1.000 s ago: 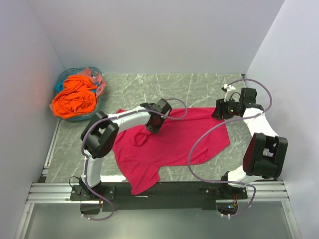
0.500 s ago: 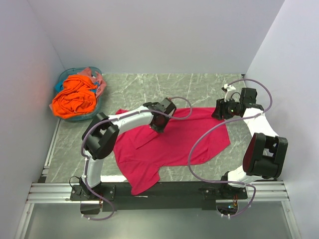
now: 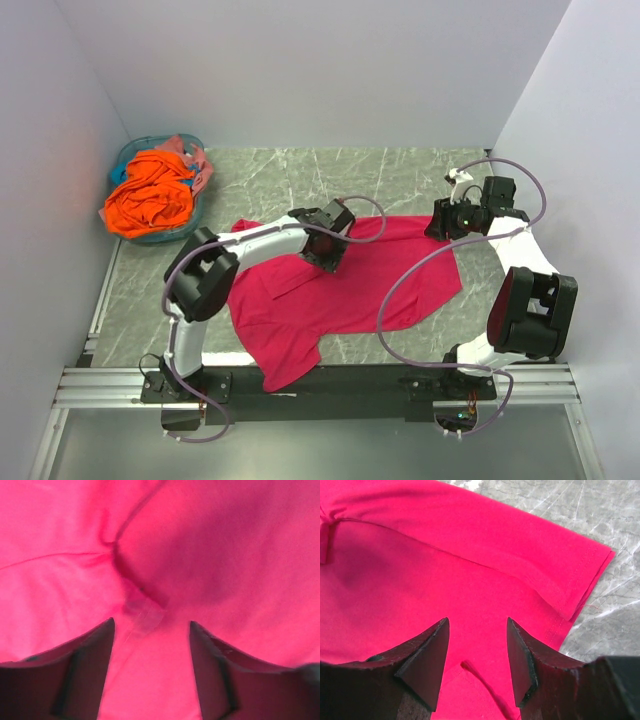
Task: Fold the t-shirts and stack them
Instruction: Fold the tshirt
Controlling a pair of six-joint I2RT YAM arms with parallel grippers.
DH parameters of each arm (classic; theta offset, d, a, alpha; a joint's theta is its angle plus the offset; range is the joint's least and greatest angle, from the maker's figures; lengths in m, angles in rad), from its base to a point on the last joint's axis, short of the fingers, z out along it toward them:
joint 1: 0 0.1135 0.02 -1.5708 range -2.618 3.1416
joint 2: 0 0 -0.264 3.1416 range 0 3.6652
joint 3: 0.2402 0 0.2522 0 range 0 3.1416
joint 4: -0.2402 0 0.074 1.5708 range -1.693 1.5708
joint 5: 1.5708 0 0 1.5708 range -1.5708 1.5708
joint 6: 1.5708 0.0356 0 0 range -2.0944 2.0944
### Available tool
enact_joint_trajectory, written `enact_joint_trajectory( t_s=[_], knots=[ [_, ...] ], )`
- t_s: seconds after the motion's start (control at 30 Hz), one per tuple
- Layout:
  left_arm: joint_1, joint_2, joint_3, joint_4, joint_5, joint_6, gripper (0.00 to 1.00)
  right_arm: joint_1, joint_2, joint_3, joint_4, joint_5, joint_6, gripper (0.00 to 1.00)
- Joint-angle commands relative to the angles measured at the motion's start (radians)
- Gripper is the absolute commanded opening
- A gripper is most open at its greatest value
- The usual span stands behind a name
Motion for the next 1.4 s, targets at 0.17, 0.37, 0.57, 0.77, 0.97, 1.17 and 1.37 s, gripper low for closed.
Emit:
enact_joint_trajectory(
  t_s=[0.17, 0.37, 0.57, 0.77, 0.97, 1.17, 1.37],
  knots=[
    [0.356, -0.371, -0.287, 0.301, 0.178, -0.227, 0.7, -0.008, 0.019, 0.031, -0.006, -0.013, -0.016, 0.57],
    [0.622, -0.461, -0.531, 0.586, 0.305, -0.465, 0.66, -0.006, 0.057, 0.044, -0.011, -0.019, -0.013, 0.57],
    [0.679, -0.405, -0.517, 0.635, 0.245, -0.536, 0.66, -0.006, 0.103, 0.08, -0.017, -0.016, -0.002, 0.57],
    [0.687, -0.313, -0.473, 0.635, 0.23, -0.548, 0.55, -0.006, 0.163, 0.113, -0.029, -0.034, 0.008, 0.56],
    [0.687, -0.279, -0.45, 0.606, 0.17, -0.525, 0.55, -0.008, 0.163, 0.118, -0.032, -0.031, 0.005, 0.56],
    [0.687, -0.287, -0.441, 0.583, 0.126, -0.498, 0.55, -0.008, 0.197, 0.126, -0.005, -0.002, 0.048, 0.55],
    [0.687, -0.259, -0.414, 0.577, 0.123, -0.484, 0.55, -0.008, 0.246, 0.184, 0.005, 0.056, 0.12, 0.5]
  ],
)
